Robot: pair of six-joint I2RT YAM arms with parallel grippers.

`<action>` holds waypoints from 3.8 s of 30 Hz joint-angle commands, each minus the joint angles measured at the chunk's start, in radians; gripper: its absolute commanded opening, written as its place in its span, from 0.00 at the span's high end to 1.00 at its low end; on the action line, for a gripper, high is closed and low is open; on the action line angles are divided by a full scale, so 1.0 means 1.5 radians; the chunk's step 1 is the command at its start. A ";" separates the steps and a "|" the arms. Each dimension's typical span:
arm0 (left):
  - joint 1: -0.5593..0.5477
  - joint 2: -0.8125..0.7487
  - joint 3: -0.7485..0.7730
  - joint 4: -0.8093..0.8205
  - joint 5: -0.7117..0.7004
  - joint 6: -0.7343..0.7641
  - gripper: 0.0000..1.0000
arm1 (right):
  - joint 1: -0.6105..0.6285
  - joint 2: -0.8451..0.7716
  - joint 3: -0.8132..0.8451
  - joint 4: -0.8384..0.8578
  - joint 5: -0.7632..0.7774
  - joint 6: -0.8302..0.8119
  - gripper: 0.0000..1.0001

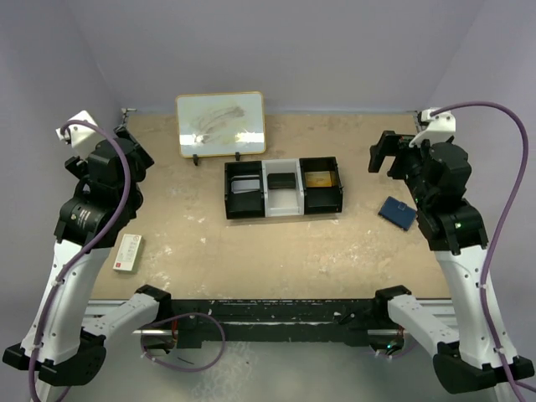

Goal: Take the credit cards out of the card holder

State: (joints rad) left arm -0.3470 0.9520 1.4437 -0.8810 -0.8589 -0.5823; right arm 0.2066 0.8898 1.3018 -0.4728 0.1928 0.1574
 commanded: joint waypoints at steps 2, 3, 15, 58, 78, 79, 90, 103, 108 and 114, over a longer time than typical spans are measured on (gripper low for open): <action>0.017 0.004 -0.025 0.052 0.041 0.010 0.23 | -0.032 0.019 -0.038 0.011 0.019 0.046 0.00; 0.021 0.007 -0.029 0.051 0.058 0.009 0.23 | -0.042 0.030 -0.046 0.011 0.018 0.054 0.00; 0.059 0.072 -0.192 0.156 0.411 -0.033 0.20 | -0.244 0.259 -0.089 0.040 0.023 0.163 0.00; 0.074 -0.067 -0.340 0.264 0.655 -0.072 0.21 | -0.115 0.137 -0.381 0.061 -0.092 0.309 0.30; 0.050 -0.100 -0.488 0.403 0.799 -0.192 0.26 | -0.112 0.136 -0.511 0.045 -0.111 0.410 0.29; 0.045 -0.098 -0.493 0.404 0.798 -0.192 0.26 | -0.111 0.131 -0.524 0.060 -0.133 0.407 0.31; -0.141 -0.004 -0.536 0.515 0.695 -0.254 0.29 | -0.021 0.139 -0.613 0.214 -0.338 0.394 0.43; -0.395 0.213 -0.502 0.676 0.512 -0.354 0.34 | 0.071 0.052 -0.493 0.058 -0.252 0.385 0.36; -0.431 0.285 -0.489 0.716 0.512 -0.356 0.36 | 0.071 0.084 -0.520 0.060 -0.281 0.382 0.40; -0.453 0.367 -0.488 0.782 0.533 -0.365 0.37 | 0.071 0.115 -0.580 0.129 -0.313 0.383 0.49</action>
State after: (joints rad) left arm -1.0111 1.4475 0.6773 0.1574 -0.0612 -1.1088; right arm 0.3134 1.0473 0.4751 -0.3168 -0.2470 0.7403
